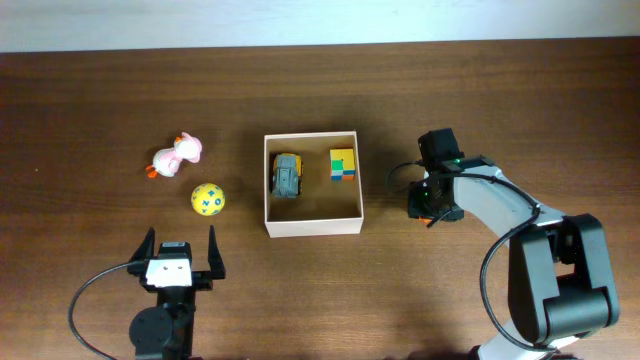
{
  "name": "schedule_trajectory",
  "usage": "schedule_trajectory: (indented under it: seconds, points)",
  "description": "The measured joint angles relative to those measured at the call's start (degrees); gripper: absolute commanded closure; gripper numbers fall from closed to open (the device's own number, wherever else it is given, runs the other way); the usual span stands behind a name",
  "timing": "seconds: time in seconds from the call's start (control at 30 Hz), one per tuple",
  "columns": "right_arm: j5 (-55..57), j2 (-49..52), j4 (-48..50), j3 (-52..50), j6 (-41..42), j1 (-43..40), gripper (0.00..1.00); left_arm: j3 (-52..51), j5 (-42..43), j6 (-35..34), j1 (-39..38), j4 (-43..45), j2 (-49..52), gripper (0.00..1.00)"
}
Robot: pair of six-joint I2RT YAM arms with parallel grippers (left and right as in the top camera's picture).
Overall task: Pack container
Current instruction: 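Lower the right gripper onto the orange wheel toy and grasp it, then carry the orange wheel left over the box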
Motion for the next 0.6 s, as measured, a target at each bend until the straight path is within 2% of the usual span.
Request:
schedule_trajectory:
  seconds: [0.43,0.6]
  points:
    - [0.2,0.0,0.2,0.0,-0.1,0.0,0.67,0.0,0.0,0.0,0.0,0.0,0.0,0.01]
    - [0.2,0.0,-2.7,1.2,-0.1,0.0,0.67,0.0,0.0,0.0,0.0,0.0,0.0,0.01]
